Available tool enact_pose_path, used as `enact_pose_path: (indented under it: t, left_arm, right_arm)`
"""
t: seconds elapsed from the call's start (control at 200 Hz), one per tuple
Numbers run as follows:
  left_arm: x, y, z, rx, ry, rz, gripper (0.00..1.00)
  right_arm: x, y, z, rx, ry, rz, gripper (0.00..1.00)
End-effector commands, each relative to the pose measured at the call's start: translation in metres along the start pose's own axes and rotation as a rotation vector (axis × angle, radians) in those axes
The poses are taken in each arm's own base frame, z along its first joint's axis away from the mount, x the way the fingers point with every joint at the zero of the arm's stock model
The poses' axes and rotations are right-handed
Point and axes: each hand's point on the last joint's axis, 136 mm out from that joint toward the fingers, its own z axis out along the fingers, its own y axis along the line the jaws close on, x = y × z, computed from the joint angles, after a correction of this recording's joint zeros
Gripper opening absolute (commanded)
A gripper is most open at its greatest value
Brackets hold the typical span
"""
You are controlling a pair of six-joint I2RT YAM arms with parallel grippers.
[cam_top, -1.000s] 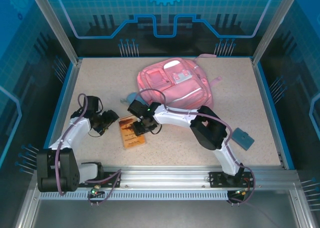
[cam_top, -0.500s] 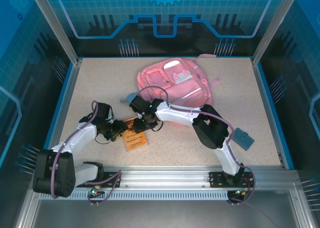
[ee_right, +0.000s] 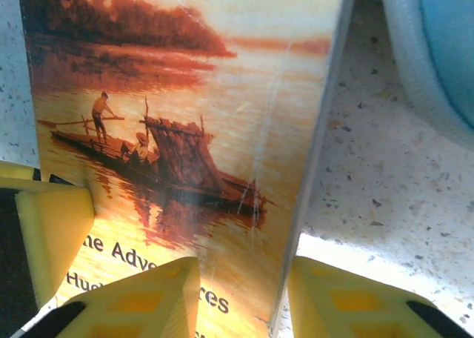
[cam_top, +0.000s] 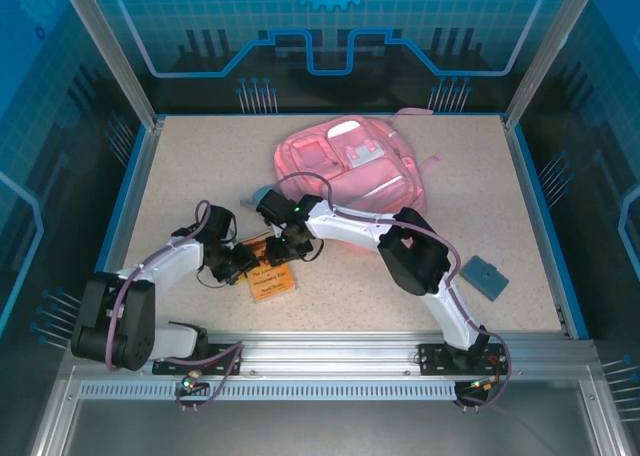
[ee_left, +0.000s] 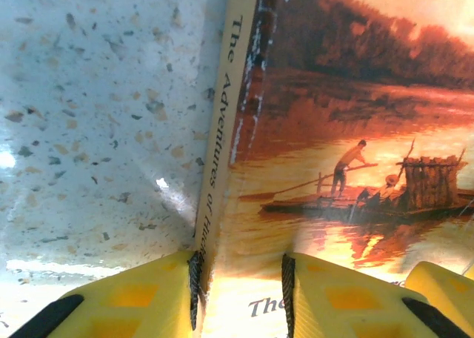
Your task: Pack books, pencil case, and school supplies into a backpack
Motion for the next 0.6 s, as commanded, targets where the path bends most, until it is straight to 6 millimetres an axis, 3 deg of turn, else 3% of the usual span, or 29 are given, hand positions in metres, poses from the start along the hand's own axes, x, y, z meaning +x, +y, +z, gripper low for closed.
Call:
enact_pose_path:
  t: [0.0,0.12,0.285,0.345,0.49,0.595]
  left_arm:
    - [0.003,0.025,0.013,-0.122,0.004,-0.015,0.34]
    - [0.003,0.026,0.014,-0.129,0.001,-0.018,0.33]
    - [0.000,0.021,0.010,-0.110,-0.014,-0.013,0.33]
    - [-0.002,0.016,0.006,-0.084,-0.028,-0.010,0.35]
    - [-0.007,-0.010,-0.015,0.026,-0.074,0.009,0.64]
    - [-0.006,-0.033,-0.027,0.140,-0.081,0.027,0.78]
  right_arm:
    - [0.000,0.036,-0.027,-0.137,0.000,-0.023,0.33]
    - [-0.002,0.035,-0.036,-0.127,-0.022,-0.022,0.26]
    - [-0.001,0.028,-0.036,-0.126,-0.032,0.009,0.00]
    - [-0.002,0.025,-0.038,-0.123,-0.042,0.018,0.00]
    - [-0.006,0.008,-0.046,-0.122,-0.076,0.047,0.00]
    - [-0.009,0.000,-0.052,-0.160,-0.091,0.067,0.00]
